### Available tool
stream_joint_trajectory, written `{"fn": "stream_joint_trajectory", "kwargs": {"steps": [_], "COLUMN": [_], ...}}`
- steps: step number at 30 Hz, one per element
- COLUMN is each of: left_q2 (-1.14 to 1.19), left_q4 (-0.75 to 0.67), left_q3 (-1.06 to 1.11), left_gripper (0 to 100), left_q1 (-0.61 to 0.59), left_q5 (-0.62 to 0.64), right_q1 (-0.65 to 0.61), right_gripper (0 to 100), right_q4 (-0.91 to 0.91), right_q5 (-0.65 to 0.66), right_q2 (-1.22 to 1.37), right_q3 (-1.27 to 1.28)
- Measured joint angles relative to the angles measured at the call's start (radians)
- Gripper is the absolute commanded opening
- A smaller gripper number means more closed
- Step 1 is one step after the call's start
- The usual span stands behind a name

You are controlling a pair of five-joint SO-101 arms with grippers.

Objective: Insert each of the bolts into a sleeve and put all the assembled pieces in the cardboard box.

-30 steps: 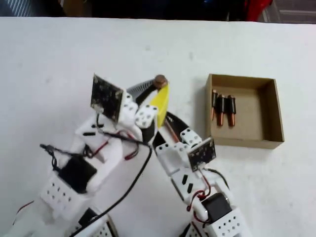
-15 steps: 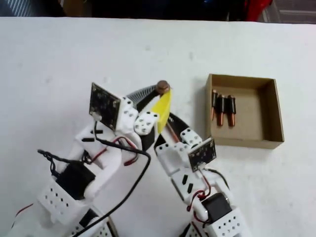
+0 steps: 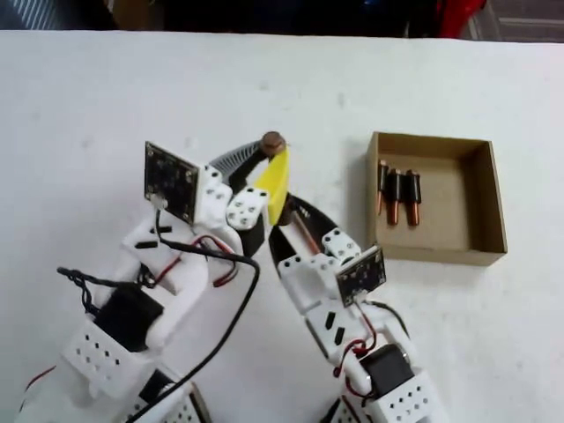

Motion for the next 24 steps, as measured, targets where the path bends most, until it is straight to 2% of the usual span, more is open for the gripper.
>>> {"fn": "stream_joint_trajectory", "kwargs": {"steps": [24], "left_q2": [0.0], "left_q4": [-0.032], "left_q3": [0.0], "left_gripper": [2], "left_q1": [0.0], "left_q5": [0.0], "right_q1": [0.0], "right_gripper": [4.5], "right_q4": [0.0], "right_q5": [0.0], "right_q2": [0.0], "right_q3": [0.0]}}
